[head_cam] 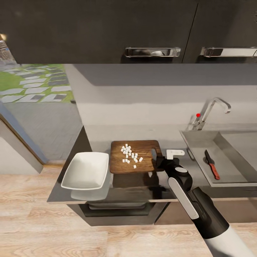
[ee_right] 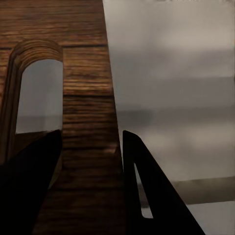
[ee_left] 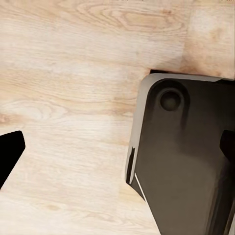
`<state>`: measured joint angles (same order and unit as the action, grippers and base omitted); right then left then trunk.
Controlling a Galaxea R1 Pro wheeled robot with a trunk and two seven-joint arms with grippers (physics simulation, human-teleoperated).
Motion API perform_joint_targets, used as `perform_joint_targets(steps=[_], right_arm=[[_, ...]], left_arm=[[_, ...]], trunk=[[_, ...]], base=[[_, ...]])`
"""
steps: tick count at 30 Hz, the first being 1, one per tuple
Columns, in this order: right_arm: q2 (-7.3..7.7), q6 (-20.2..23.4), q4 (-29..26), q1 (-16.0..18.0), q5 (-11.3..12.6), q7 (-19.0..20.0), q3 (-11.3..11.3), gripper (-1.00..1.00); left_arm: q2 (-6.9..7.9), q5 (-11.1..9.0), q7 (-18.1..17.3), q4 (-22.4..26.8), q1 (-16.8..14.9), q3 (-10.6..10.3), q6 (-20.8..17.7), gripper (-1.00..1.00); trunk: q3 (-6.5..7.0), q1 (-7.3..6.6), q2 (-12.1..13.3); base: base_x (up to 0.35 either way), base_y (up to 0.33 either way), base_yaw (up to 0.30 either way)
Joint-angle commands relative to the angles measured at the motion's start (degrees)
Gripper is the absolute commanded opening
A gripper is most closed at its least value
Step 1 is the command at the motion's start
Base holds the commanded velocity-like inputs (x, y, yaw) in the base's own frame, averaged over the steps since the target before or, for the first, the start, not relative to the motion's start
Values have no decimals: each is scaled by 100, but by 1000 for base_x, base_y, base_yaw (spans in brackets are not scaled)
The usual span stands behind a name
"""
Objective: In the kitchen, take the Vidalia onion out of the sink, dice it on the chopping board with the paring knife, put the diced onion into the bowl on the countertop, then place both the paring knife and the chopping board into the sink.
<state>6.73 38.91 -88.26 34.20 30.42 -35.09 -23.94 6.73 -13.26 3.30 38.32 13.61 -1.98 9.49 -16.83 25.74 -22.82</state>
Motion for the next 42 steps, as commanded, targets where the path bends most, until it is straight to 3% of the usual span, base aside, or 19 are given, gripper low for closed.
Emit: perform_joint_targets(steps=[1, 42], right_arm=[[4, 11, -7, 7, 52, -59, -15, -100], [4, 11, -7, 7, 52, -59, -15, -100]], left_arm=[[4, -26, 31, 9, 3, -22, 9, 100], [4, -23, 31, 9, 2, -22, 9, 100]], trunk=[[0, 4, -10], [377, 4, -10]], base=[[1, 3, 0], [26, 193, 0]])
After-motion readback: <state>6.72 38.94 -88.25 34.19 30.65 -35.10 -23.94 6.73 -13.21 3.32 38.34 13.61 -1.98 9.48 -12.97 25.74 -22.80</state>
